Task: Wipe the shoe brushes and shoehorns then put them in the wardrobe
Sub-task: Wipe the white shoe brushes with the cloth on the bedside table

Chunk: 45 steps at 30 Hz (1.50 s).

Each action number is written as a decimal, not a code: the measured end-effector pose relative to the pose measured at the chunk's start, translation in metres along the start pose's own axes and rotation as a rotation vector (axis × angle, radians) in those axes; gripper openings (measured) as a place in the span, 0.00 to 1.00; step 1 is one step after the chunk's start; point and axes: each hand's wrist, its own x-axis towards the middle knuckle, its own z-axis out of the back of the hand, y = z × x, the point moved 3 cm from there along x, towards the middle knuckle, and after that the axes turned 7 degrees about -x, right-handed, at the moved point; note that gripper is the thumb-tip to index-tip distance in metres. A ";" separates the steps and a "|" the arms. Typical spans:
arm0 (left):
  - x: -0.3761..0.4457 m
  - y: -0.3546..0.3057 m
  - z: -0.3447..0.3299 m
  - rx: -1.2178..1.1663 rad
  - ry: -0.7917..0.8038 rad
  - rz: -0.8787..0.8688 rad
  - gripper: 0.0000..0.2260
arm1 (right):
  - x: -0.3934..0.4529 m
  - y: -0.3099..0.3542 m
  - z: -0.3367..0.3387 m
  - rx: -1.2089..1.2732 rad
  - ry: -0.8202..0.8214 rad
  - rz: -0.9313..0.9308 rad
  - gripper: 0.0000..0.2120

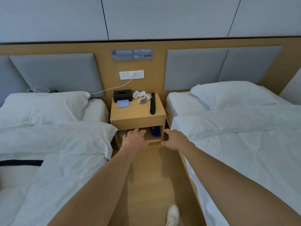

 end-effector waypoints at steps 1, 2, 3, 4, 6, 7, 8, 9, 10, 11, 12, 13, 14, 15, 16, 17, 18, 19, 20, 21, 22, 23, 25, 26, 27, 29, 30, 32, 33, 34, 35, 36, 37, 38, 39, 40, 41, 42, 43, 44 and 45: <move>0.015 0.004 0.002 0.001 -0.001 0.010 0.28 | 0.017 0.001 0.001 0.004 -0.001 0.013 0.33; 0.030 0.007 0.005 0.003 0.000 0.021 0.28 | 0.035 0.002 0.003 0.011 -0.002 0.024 0.33; 0.045 0.009 0.008 0.003 -0.001 0.033 0.27 | 0.053 0.002 0.006 0.021 0.000 0.034 0.32; 0.061 0.011 0.011 0.004 -0.006 0.048 0.27 | 0.073 0.002 0.009 0.032 0.006 0.048 0.32; 0.093 0.014 0.021 0.013 -0.026 0.081 0.27 | 0.113 0.003 0.016 0.051 0.013 0.069 0.31; 0.110 0.015 0.028 0.012 -0.031 0.097 0.26 | 0.134 0.003 0.022 0.056 0.014 0.078 0.31; 0.126 0.017 0.034 0.006 -0.030 0.113 0.25 | 0.155 0.003 0.028 0.060 0.019 0.092 0.31; 0.144 0.017 0.041 0.001 -0.027 0.128 0.24 | 0.175 0.004 0.034 0.059 0.028 0.108 0.30; 0.162 0.017 0.047 -0.001 -0.021 0.139 0.23 | 0.196 0.005 0.041 0.051 0.039 0.125 0.28; 0.179 0.016 0.053 0.001 -0.011 0.156 0.24 | 0.216 0.005 0.047 0.037 0.050 0.137 0.27; 0.197 0.015 0.059 0.001 -0.003 0.180 0.25 | 0.236 0.005 0.053 0.026 0.055 0.142 0.28; 0.215 0.014 0.065 0.002 0.002 0.199 0.26 | 0.255 0.005 0.059 0.019 0.056 0.139 0.30; 0.231 0.013 0.068 0.001 0.003 0.210 0.27 | 0.273 0.004 0.064 0.012 0.057 0.134 0.32; 0.246 0.012 0.069 -0.002 0.002 0.214 0.27 | 0.290 0.003 0.068 0.004 0.058 0.133 0.33; 0.260 0.012 0.070 -0.005 0.004 0.213 0.27 | 0.306 0.002 0.071 -0.007 0.059 0.140 0.34; 0.273 0.012 0.072 -0.007 0.009 0.211 0.27 | 0.321 0.001 0.073 -0.021 0.064 0.152 0.33; 0.285 0.013 0.073 -0.007 0.011 0.212 0.27 | 0.335 0.000 0.075 -0.031 0.069 0.163 0.33; 0.297 0.016 0.074 -0.009 0.010 0.221 0.27 | 0.348 0.000 0.076 -0.035 0.075 0.170 0.32; 0.309 0.019 0.075 -0.012 0.010 0.234 0.28 | 0.361 0.001 0.076 -0.037 0.079 0.174 0.32; 0.320 0.023 0.078 -0.019 0.011 0.246 0.28 | 0.373 0.002 0.077 -0.038 0.085 0.177 0.31; 0.331 0.027 0.081 -0.030 0.009 0.256 0.28 | 0.386 0.003 0.078 -0.035 0.092 0.179 0.31; 0.347 0.032 0.084 -0.042 0.007 0.262 0.28 | 0.402 0.003 0.078 -0.030 0.104 0.177 0.31; 0.365 0.037 0.087 -0.051 0.008 0.263 0.27 | 0.421 0.003 0.080 -0.020 0.124 0.175 0.32; 0.378 0.039 0.089 -0.056 0.010 0.259 0.27 | 0.434 0.002 0.081 -0.008 0.129 0.164 0.33; 0.393 0.041 0.089 -0.058 0.015 0.257 0.27 | 0.449 0.001 0.083 0.004 0.132 0.149 0.33; 0.426 0.046 0.092 -0.050 0.030 0.255 0.27 | 0.478 0.000 0.087 0.020 0.132 0.127 0.33; 0.443 0.049 0.094 -0.048 0.037 0.251 0.27 | 0.493 -0.001 0.090 0.025 0.133 0.116 0.33; 0.480 0.055 0.099 -0.065 0.049 0.234 0.27 | 0.525 -0.002 0.099 0.040 0.127 0.093 0.33; 0.498 0.058 0.102 -0.082 0.057 0.230 0.28 | 0.541 -0.002 0.104 0.053 0.119 0.075 0.33; 0.516 0.061 0.104 -0.096 0.067 0.227 0.28 | 0.556 -0.002 0.109 0.067 0.115 0.059 0.33; 0.532 0.066 0.108 -0.104 0.078 0.222 0.28 | 0.570 -0.002 0.115 0.077 0.116 0.045 0.33; 0.548 0.070 0.111 -0.109 0.088 0.217 0.28 | 0.584 -0.001 0.120 0.086 0.122 0.031 0.33; 0.564 0.076 0.114 -0.111 0.097 0.212 0.28 | 0.597 0.000 0.124 0.095 0.128 0.015 0.33; 0.580 0.082 0.117 -0.112 0.105 0.206 0.28 | 0.611 0.002 0.127 0.105 0.135 -0.002 0.33; 0.595 0.088 0.120 -0.114 0.113 0.198 0.28 | 0.624 0.004 0.129 0.114 0.142 -0.018 0.32; 0.609 0.095 0.122 -0.114 0.121 0.187 0.29 | 0.637 0.007 0.131 0.119 0.148 -0.031 0.31; 0.622 0.101 0.124 -0.110 0.129 0.178 0.29 | 0.650 0.010 0.131 0.123 0.158 -0.041 0.31; 0.634 0.108 0.124 -0.104 0.138 0.171 0.28 | 0.661 0.014 0.130 0.129 0.167 -0.047 0.31; 0.645 0.115 0.124 -0.098 0.147 0.170 0.28 | 0.672 0.019 0.128 0.136 0.174 -0.051 0.31; 0.656 0.122 0.124 -0.095 0.155 0.173 0.28 | 0.682 0.023 0.125 0.140 0.179 -0.053 0.32; 0.664 0.128 0.122 -0.094 0.166 0.180 0.27 | 0.691 0.026 0.123 0.142 0.185 -0.055 0.32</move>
